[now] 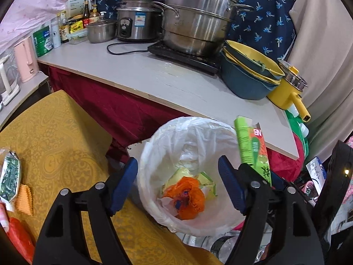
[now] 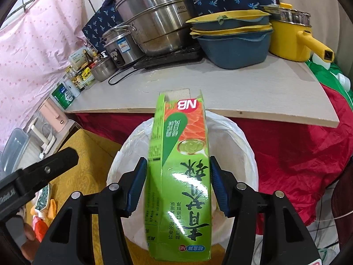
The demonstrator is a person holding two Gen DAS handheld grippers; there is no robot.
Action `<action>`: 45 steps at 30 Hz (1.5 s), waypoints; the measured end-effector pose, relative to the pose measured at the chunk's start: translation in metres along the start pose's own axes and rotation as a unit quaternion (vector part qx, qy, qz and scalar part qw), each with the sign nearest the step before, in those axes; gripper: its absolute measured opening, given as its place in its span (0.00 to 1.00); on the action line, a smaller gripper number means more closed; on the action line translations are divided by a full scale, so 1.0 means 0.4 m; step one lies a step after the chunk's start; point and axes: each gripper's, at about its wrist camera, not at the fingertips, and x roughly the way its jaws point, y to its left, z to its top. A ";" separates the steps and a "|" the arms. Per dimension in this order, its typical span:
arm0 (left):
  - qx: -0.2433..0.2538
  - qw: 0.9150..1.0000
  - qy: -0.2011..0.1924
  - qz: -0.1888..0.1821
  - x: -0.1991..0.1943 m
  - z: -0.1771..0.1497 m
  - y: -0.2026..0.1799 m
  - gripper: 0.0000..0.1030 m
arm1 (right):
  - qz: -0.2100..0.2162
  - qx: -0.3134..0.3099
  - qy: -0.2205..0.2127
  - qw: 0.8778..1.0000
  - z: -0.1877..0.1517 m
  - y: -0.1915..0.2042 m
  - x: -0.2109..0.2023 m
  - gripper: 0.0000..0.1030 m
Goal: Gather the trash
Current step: 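Carry the carton and orange bag over the white bin and open both grippers, then move both grippers back from the bin to the trash pile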
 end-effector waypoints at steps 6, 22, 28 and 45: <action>0.001 1.000 -0.018 0.021 -0.032 -0.001 0.027 0.82 | -0.003 -0.014 -0.021 1.000 0.018 0.048 -0.022 0.64; -0.021 0.996 -0.063 0.052 -0.201 -0.033 0.131 0.82 | 0.022 -0.053 -0.061 0.996 0.004 0.210 -0.175 0.69; -0.039 0.993 -0.078 0.076 -0.291 -0.068 0.209 0.86 | 0.045 -0.082 -0.071 0.993 -0.023 0.310 -0.232 0.70; -0.133 0.974 -0.078 0.167 -0.492 -0.249 0.554 0.86 | 0.119 -0.165 -0.040 0.978 -0.170 0.603 -0.279 0.73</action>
